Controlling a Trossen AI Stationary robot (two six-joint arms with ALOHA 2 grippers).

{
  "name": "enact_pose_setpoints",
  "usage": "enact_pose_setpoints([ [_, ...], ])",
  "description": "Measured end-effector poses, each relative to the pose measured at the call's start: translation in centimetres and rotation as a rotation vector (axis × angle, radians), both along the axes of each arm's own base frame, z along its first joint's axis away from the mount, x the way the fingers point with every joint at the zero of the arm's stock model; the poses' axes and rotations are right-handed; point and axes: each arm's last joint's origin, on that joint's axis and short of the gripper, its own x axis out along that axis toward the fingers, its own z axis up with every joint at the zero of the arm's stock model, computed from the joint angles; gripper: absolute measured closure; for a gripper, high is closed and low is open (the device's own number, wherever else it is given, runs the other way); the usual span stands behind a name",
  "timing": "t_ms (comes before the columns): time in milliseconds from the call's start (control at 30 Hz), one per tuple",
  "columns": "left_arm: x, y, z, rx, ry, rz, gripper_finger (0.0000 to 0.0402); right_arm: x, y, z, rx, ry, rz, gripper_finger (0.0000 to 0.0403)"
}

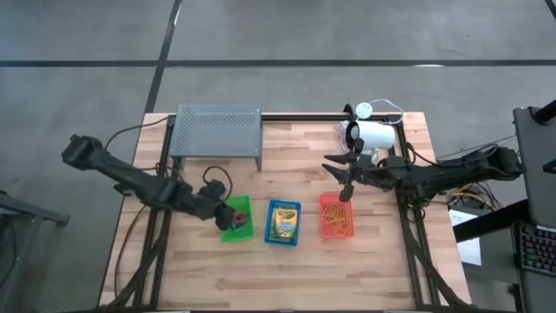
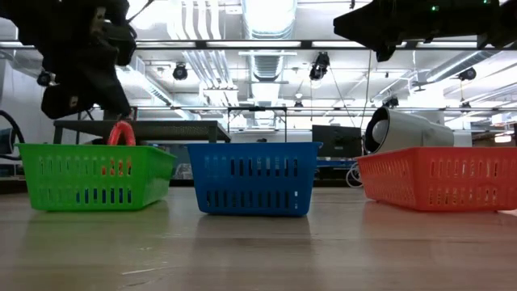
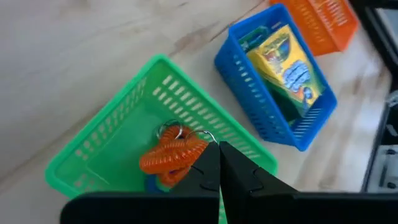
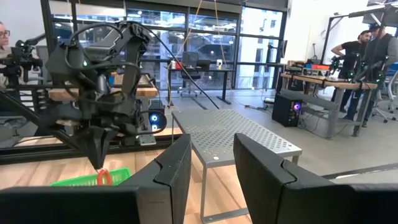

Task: Pick & Place Office Desk Supplies
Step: Put the orange spring keychain into the green bin

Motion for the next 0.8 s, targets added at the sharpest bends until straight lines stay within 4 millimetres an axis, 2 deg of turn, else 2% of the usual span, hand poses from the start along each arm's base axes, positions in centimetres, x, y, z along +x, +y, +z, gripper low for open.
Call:
enact_pose_setpoints([
  [433, 0.9, 0.3, -2.2, -0.063, 0.147, 0.048, 0.0400, 0.0, 0.0, 0.0, 0.000, 0.000, 0.000, 0.0284],
  [800, 1.0, 0.5, -3.0, -0.135, 0.228, 0.058, 0.0398, 0.0, 0.0, 0.0, 0.000, 0.000, 0.000, 0.0284],
])
